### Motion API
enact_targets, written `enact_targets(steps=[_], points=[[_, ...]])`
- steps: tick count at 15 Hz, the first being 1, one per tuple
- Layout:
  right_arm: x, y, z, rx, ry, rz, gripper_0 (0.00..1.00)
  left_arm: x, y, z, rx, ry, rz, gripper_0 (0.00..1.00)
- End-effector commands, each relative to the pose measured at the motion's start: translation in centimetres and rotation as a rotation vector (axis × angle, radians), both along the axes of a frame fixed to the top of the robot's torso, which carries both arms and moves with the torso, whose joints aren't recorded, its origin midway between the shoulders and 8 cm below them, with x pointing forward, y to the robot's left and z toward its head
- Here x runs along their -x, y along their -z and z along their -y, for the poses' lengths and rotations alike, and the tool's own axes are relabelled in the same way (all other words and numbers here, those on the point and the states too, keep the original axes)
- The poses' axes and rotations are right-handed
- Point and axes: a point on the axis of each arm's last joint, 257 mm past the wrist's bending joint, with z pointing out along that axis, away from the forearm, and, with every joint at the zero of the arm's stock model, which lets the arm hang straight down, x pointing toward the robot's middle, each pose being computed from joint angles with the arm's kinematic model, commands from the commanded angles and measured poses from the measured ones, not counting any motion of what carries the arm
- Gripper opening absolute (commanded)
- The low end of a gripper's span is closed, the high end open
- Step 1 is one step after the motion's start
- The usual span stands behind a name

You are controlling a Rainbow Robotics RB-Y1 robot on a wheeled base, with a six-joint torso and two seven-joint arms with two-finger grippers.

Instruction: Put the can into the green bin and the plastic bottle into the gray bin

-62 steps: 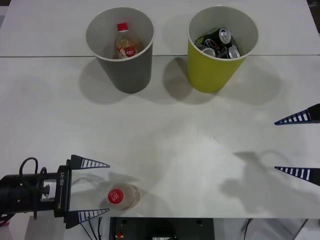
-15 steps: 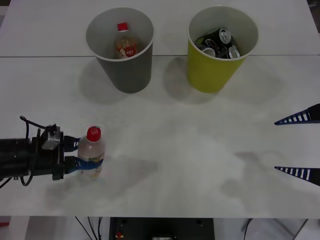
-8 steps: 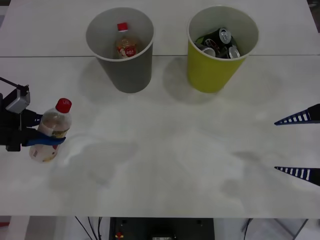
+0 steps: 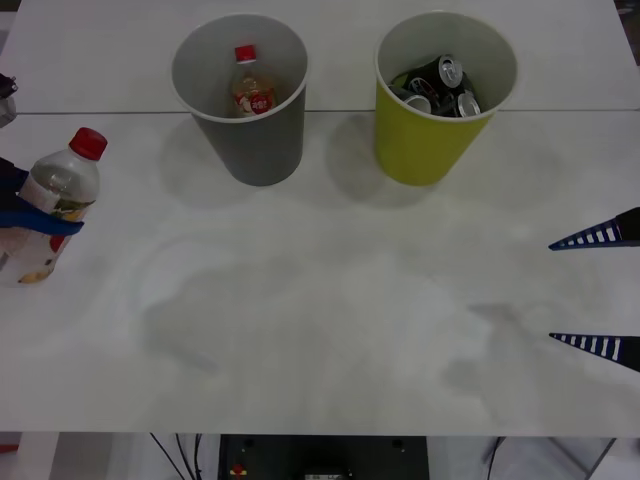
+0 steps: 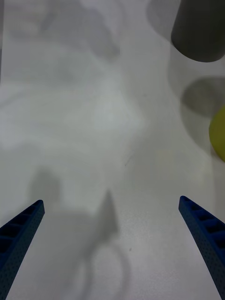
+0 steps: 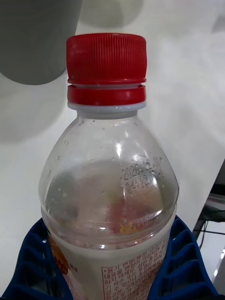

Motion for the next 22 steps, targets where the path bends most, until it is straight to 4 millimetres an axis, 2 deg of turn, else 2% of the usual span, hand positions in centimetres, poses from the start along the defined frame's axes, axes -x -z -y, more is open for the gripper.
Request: enact_targets(steps=[1,5,7,9,14,19,22], points=[[0.0,0.0,0.0,0.000,0.000,0.000,1.00,-1.2,-2.9,0.9,-0.107,0.005,0.031,0.00],[0.0,0.0,0.0,0.000,0.000,0.000,1.00,-3.9,-6.9,4.8,-0.170,0.013,0.016,0.00],[0.0,0.0,0.0,0.000,0.000,0.000,1.00,-6.7,-9.5,7.1,-0.132,-0.009,0.026,0.00],[0.0,0.0,0.0,0.000,0.000,0.000,1.00,-9.4,-11.3,8.6,-0.102,-0.036,0.030,0.00],[0.0,0.0,0.0,0.000,0.000,0.000,1.00,-14.0,-13.8,12.8,-0.097,-0.070,0.071,0.00],[0.0,0.0,0.0,0.000,0.000,0.000,1.00,-16.4,-14.5,17.0,-0.169,-0.088,0.062,0.00],[0.0,0.0,0.0,0.000,0.000,0.000,1.00,-18.8,-15.5,20.0,-0.127,-0.131,0.081,0.00]])
